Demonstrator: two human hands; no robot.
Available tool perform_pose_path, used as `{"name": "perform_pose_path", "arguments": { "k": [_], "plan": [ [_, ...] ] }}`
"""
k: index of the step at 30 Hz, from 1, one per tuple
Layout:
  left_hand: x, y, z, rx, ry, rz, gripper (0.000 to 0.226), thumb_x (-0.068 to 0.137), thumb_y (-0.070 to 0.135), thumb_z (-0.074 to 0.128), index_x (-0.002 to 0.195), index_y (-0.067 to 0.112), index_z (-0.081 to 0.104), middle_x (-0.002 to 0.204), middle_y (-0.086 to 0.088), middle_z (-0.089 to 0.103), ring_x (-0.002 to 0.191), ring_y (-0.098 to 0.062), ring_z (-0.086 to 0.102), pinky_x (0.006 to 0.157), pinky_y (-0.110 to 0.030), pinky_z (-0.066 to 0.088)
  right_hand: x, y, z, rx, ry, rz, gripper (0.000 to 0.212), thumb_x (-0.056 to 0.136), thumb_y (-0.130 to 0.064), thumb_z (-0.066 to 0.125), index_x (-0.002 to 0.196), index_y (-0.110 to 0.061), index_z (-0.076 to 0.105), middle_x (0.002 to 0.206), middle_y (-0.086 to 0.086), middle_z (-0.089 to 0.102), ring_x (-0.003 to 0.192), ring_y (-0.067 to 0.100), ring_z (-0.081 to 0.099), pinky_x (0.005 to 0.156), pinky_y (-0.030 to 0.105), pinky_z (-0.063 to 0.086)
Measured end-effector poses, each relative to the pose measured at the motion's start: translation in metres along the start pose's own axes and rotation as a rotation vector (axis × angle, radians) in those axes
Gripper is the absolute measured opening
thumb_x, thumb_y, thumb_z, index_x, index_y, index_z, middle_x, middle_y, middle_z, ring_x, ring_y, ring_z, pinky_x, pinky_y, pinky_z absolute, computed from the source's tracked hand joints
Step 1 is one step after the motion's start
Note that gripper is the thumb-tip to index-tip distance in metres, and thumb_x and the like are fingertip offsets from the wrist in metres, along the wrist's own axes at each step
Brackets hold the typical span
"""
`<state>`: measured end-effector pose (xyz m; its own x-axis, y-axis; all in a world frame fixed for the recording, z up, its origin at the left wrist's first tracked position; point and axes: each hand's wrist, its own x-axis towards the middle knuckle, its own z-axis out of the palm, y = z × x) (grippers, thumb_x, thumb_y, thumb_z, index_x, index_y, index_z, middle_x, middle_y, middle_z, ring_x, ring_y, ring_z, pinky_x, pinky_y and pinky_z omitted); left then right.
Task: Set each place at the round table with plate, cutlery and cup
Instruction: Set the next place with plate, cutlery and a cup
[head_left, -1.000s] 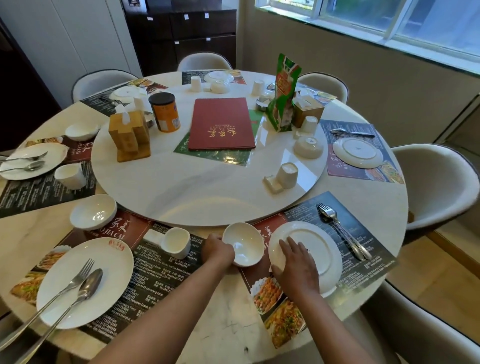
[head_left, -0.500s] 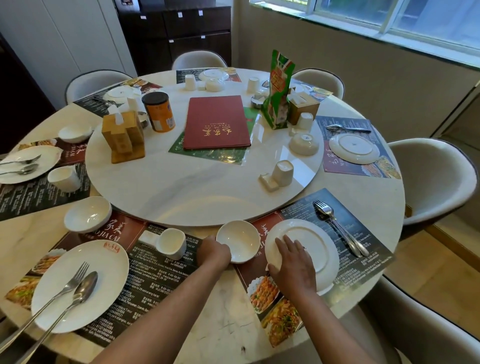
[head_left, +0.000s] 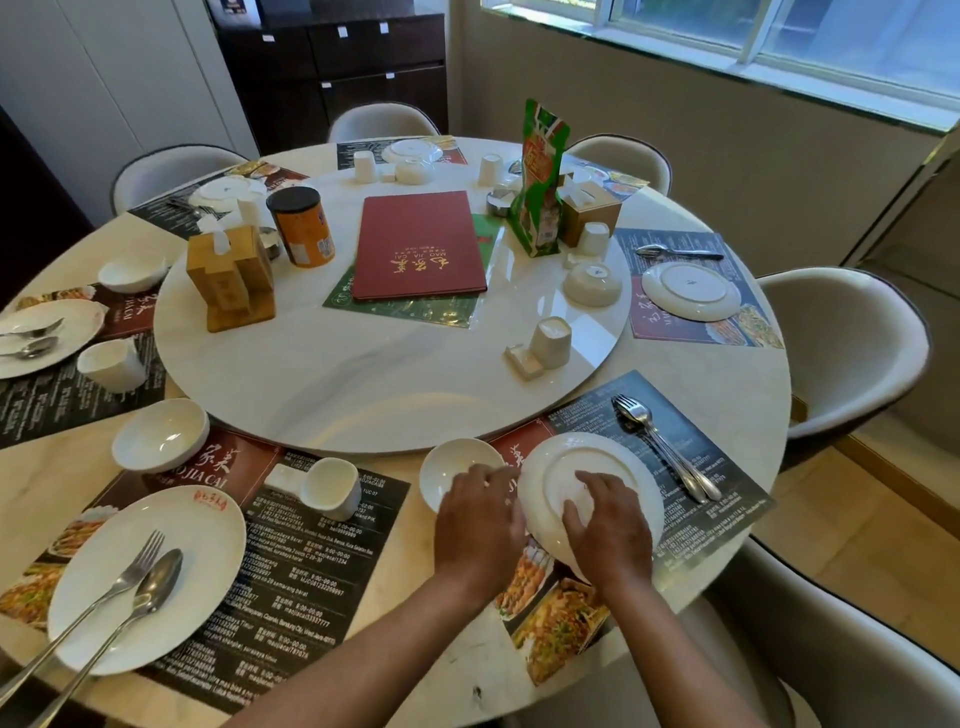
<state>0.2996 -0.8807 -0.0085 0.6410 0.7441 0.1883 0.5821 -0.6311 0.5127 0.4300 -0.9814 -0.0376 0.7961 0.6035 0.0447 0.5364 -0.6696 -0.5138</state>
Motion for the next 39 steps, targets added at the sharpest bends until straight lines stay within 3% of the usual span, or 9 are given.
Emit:
{"name": "perform_pose_path", "arguments": {
  "k": [3,9,14,18,25,29,33,36,39],
  "plan": [
    [-0.008,0.018,0.018,-0.05,-0.162,0.097,0.041,0.093,0.033,0.058,0.134,0.033,0.055,0.127,0.007,0.057,0.116,-0.013,0.051,0.094,-0.03,0.048,0.0,0.019,-0.012,-0.005,0.08,0.153,0.036,0.09,-0.032,0.066,0.124,-0.022,0.063,0.12,0.003,0.062,0.108,0.024,0.056,0.081,0.038,0.048],
    [-0.008,0.03,0.049,0.065,-0.476,-0.048,0.068,0.095,0.046,0.055,0.155,0.032,0.026,0.16,-0.006,0.018,0.147,-0.029,0.02,0.114,-0.044,0.035,0.015,0.054,-0.029,0.177,-0.008,0.544,0.049,0.086,-0.04,0.07,0.126,-0.013,0.058,0.125,0.01,0.056,0.11,0.031,0.057,0.084,0.039,0.048],
    [-0.013,0.031,0.058,0.213,-0.513,0.007,0.078,0.095,0.049,0.054,0.158,0.031,0.012,0.164,-0.012,0.004,0.15,-0.036,0.013,0.115,-0.046,0.034,0.041,0.056,-0.044,0.308,-0.16,0.764,0.064,0.081,-0.04,0.079,0.126,0.0,0.057,0.125,0.019,0.063,0.11,0.038,0.062,0.083,0.039,0.052],
    [-0.017,0.026,0.057,0.254,-0.53,0.075,0.083,0.093,0.051,0.057,0.158,0.033,0.01,0.165,-0.016,0.002,0.15,-0.039,0.012,0.113,-0.049,0.035,0.053,0.06,-0.048,0.453,-0.257,0.856,0.088,0.067,-0.036,0.091,0.135,0.001,0.05,0.132,0.021,0.058,0.116,0.04,0.059,0.094,0.051,0.053],
    [-0.019,0.026,0.055,0.244,-0.511,0.108,0.089,0.091,0.054,0.06,0.158,0.035,0.006,0.164,-0.019,-0.002,0.15,-0.042,0.01,0.11,-0.051,0.039,0.051,0.065,-0.06,0.642,-0.339,0.924,0.067,0.07,-0.017,0.088,0.124,-0.008,0.051,0.135,0.017,0.056,0.12,0.033,0.056,0.093,0.046,0.052],
    [-0.033,0.032,0.052,0.262,-0.474,0.117,0.087,0.093,0.048,0.061,0.158,0.032,0.005,0.164,-0.02,0.002,0.15,-0.042,0.01,0.108,-0.05,0.041,0.034,0.06,-0.066,0.707,-0.305,0.928,0.077,0.065,-0.018,0.092,0.128,-0.009,0.049,0.125,0.014,0.059,0.113,0.032,0.059,0.085,0.044,0.054],
    [-0.041,0.042,0.052,0.295,-0.385,0.145,0.075,0.098,0.031,0.055,0.157,0.031,0.009,0.163,-0.02,0.009,0.144,-0.04,0.023,0.096,-0.046,0.051,0.025,0.052,-0.075,0.743,-0.266,0.882,0.068,0.066,-0.019,0.092,0.12,-0.005,0.054,0.114,0.017,0.063,0.103,0.033,0.065,0.08,0.043,0.059],
    [-0.049,0.05,0.052,0.308,-0.344,0.155,0.071,0.1,0.023,0.05,0.158,0.029,0.009,0.162,-0.018,0.016,0.141,-0.039,0.027,0.092,-0.047,0.053,0.025,0.049,-0.084,0.827,-0.258,0.814,0.048,0.072,-0.013,0.088,0.108,-0.005,0.057,0.11,0.017,0.064,0.097,0.032,0.066,0.066,0.037,0.057],
    [-0.056,0.06,0.049,0.317,-0.23,0.148,0.072,0.095,0.026,0.062,0.157,0.023,0.024,0.154,-0.019,0.037,0.133,-0.04,0.045,0.086,-0.049,0.057,0.033,0.05,-0.091,0.879,-0.226,0.718,0.038,0.073,-0.011,0.087,0.101,-0.009,0.061,0.112,0.016,0.066,0.098,0.031,0.067,0.069,0.039,0.057]
  ]
}}
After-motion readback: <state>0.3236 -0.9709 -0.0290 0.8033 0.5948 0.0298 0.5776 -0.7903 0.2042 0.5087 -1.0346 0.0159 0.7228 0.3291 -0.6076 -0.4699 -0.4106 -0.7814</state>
